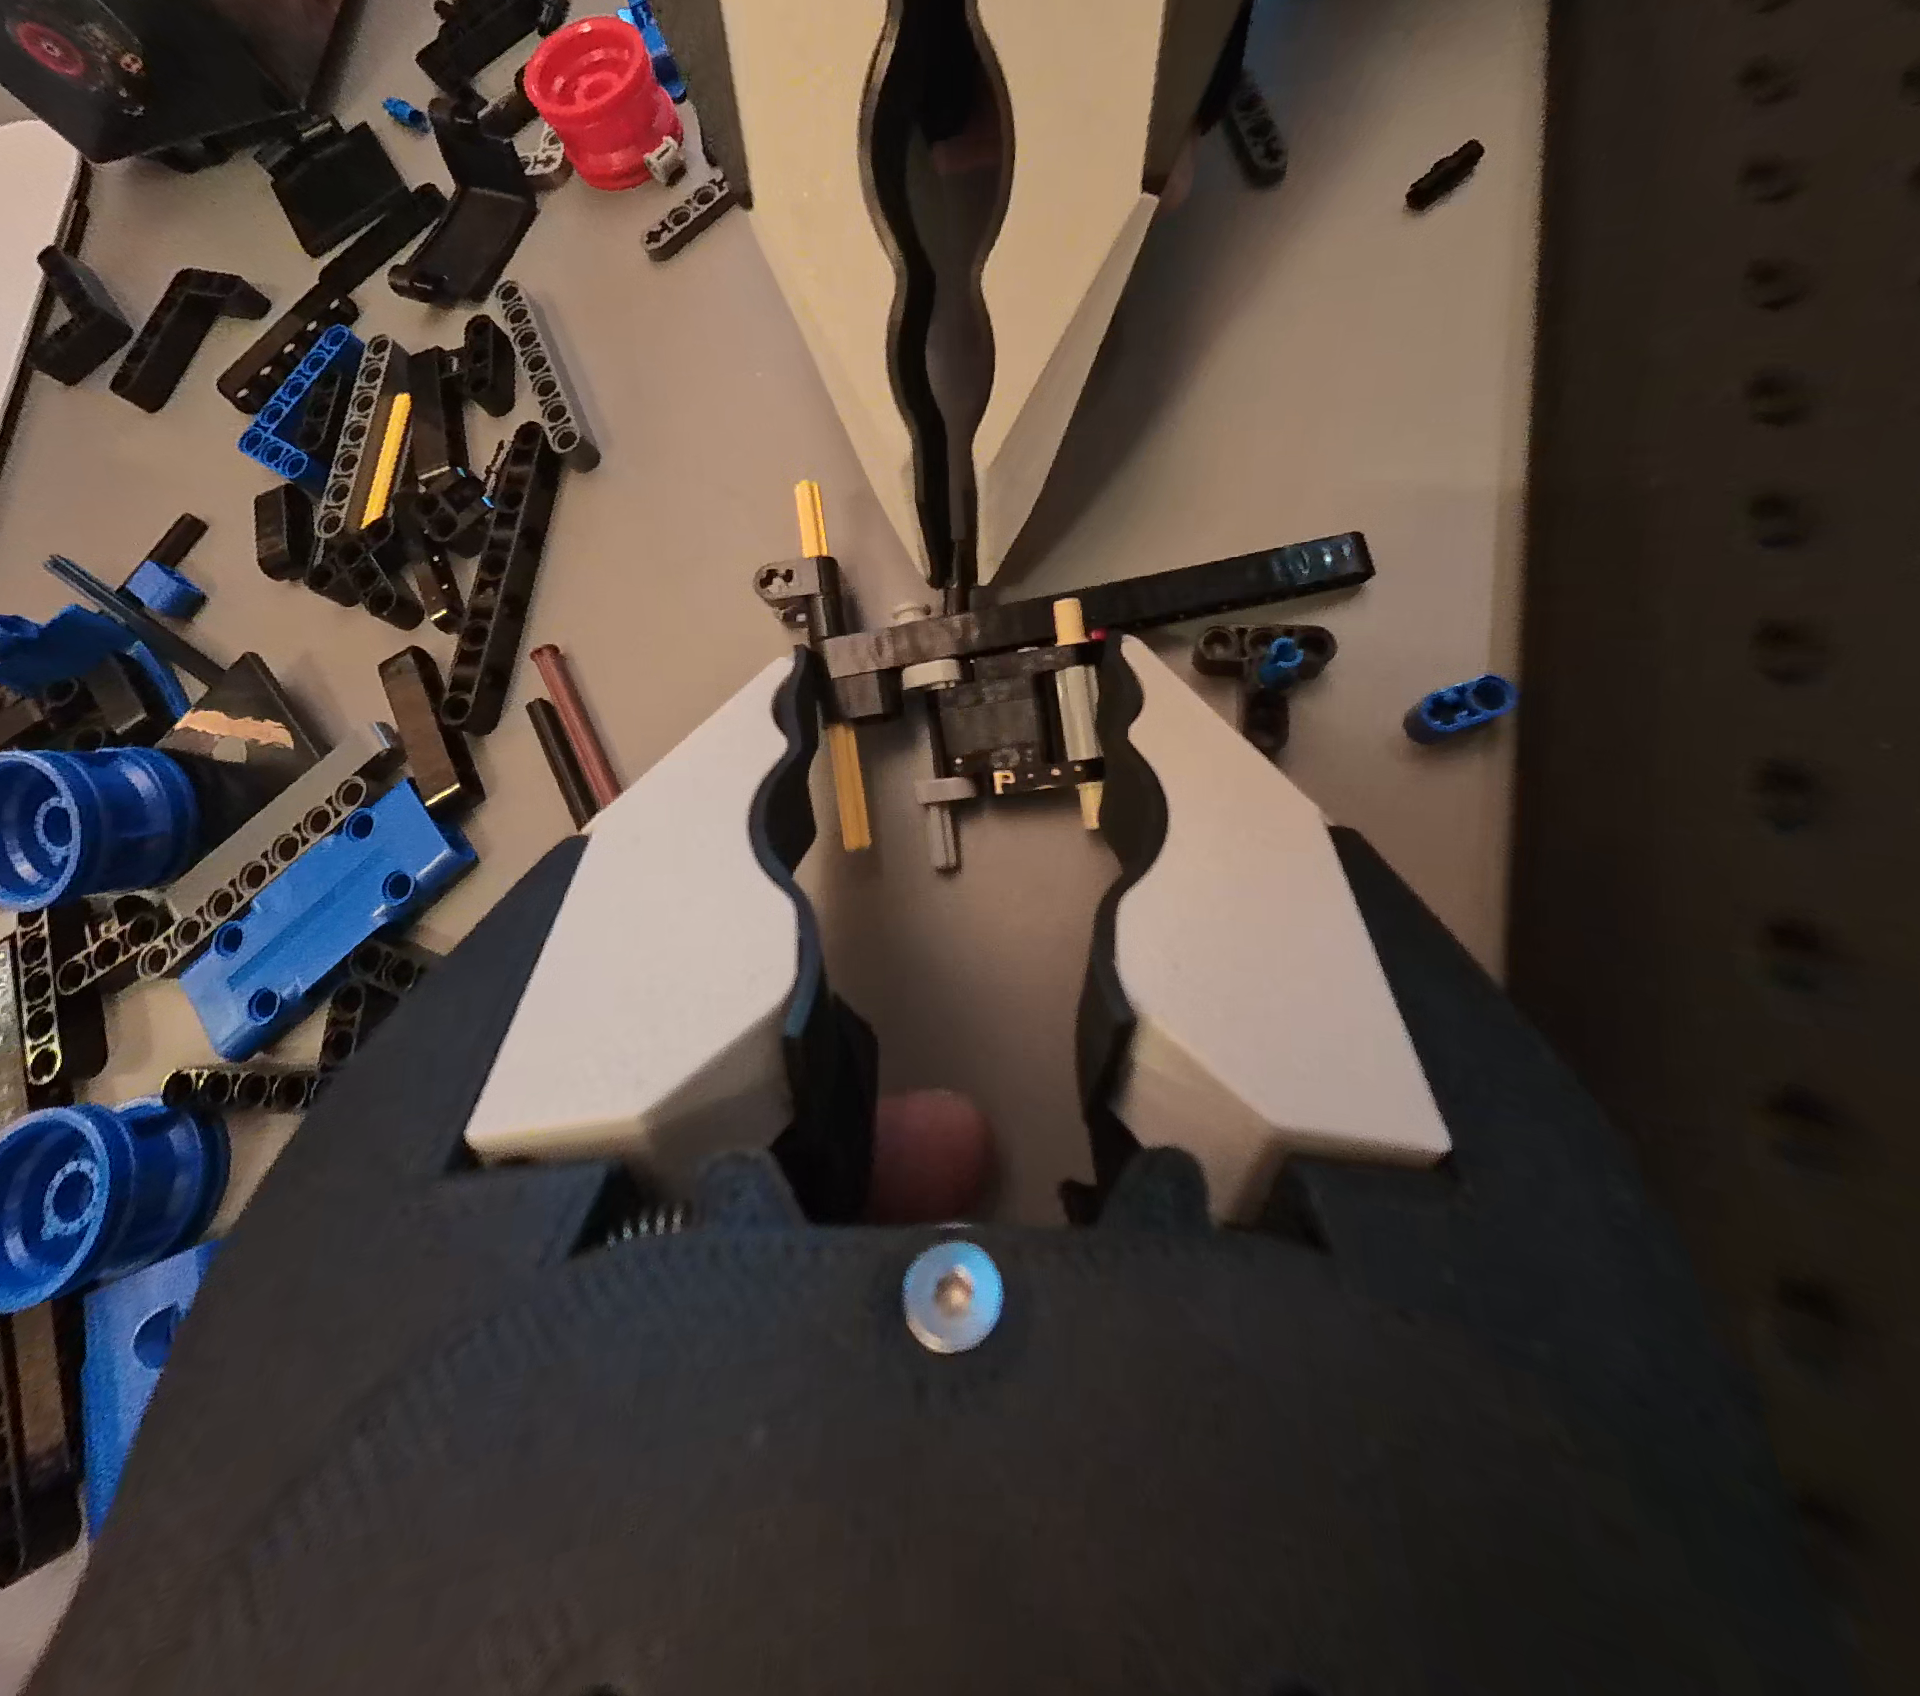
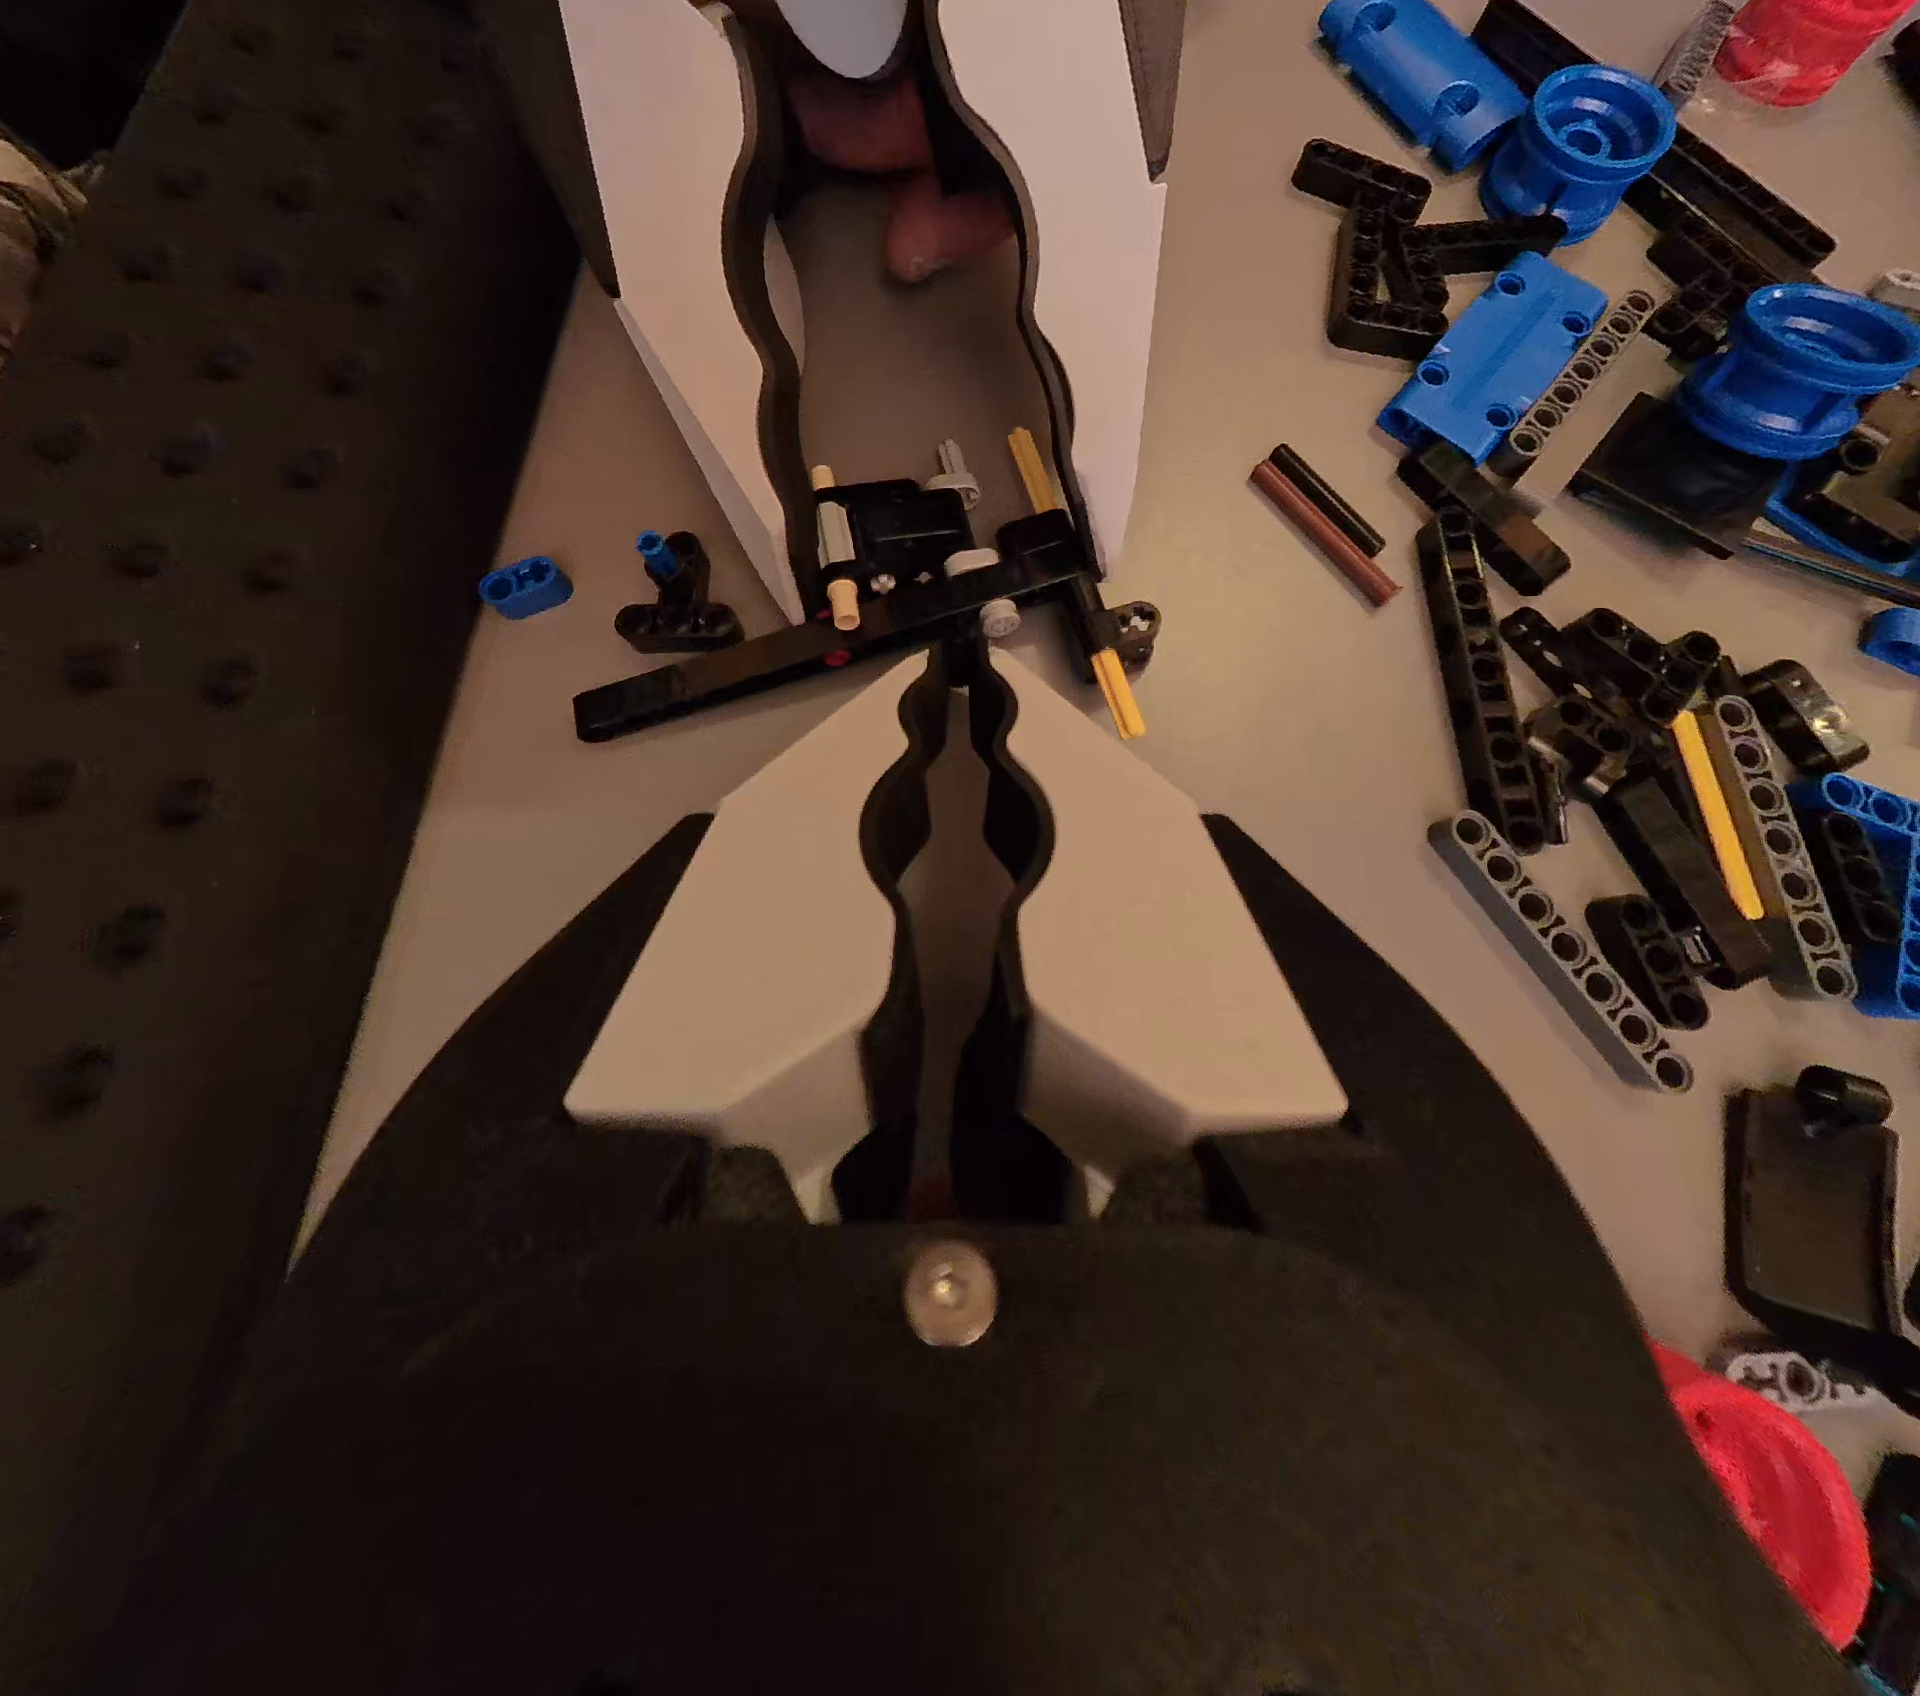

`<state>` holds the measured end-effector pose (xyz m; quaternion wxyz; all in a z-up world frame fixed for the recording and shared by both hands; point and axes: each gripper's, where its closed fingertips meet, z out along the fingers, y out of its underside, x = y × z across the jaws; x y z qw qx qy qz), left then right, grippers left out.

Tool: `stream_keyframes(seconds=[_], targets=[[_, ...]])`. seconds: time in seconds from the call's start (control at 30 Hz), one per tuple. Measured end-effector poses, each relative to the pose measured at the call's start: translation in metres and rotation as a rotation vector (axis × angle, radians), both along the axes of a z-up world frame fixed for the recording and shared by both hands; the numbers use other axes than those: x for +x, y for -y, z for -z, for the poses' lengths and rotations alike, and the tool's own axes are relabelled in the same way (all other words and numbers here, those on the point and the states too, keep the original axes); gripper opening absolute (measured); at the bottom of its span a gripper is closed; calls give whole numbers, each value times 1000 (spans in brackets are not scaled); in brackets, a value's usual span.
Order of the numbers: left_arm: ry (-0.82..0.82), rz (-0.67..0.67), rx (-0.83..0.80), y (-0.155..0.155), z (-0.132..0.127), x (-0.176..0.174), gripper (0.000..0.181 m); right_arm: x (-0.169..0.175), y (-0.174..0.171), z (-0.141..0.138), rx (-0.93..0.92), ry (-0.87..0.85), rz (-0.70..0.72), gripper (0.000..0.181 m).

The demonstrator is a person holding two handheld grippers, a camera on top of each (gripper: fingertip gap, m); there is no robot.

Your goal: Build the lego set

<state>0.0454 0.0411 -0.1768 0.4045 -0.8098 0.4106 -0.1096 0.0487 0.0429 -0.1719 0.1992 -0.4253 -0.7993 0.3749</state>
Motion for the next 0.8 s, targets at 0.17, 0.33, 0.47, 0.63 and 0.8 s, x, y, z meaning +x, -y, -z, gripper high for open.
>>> stream_keyframes(seconds=[0.17, 0.33, 0.47, 0.63, 0.8], targets=[[2, 0, -2, 0, 0, 0, 52, 1, 0, 4, 18, 15, -33, 3], [-3, -1, 9, 0, -1, 0, 53, 1, 1, 6, 36, 23, -52, 2], [-3, -1, 10, 0, -1, 0, 53, 1, 0, 5, 97, 12, -61, 2], [-1, -2, 8, 0, -1, 0, 53, 0, -3, 4, 331, 6, -101, 2], [-1, -2, 6, 0, 0, 0, 53, 0, -5, 4, 588, -33, -144, 3]])
